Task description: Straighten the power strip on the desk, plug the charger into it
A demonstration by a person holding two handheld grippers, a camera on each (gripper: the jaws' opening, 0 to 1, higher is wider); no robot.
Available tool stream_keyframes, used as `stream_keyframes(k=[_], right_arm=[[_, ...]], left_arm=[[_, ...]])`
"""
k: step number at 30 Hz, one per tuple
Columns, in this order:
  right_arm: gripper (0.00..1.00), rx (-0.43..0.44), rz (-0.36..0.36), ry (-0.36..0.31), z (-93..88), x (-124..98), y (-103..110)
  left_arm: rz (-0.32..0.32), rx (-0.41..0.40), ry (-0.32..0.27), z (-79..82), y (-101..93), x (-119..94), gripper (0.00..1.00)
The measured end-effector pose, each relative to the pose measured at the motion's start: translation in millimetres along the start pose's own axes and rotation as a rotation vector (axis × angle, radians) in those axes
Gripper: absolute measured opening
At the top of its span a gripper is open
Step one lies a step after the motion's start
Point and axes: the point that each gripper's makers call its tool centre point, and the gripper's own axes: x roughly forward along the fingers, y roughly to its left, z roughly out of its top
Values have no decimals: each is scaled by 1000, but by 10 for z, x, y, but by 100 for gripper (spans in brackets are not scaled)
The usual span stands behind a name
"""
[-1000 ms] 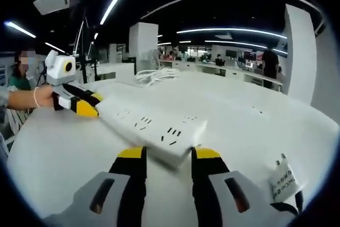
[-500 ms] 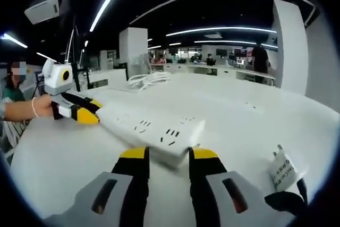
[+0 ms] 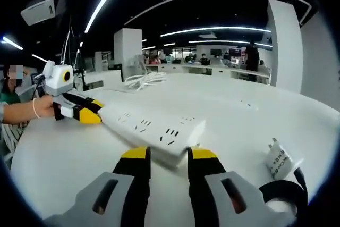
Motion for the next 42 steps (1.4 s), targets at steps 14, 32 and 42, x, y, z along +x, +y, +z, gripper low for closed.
stream_keyframes(k=[14, 32, 42], right_arm=[[26, 20, -19, -5, -13, -55, 6], [24, 2, -32, 4, -27, -80, -24], [23, -10, -39, 8, -32, -94, -45]], left_arm=[[-4, 26, 11, 8, 5, 34, 22], [-3, 32, 17, 36, 53, 108, 22], [-7, 30, 16, 47, 53, 130, 21]])
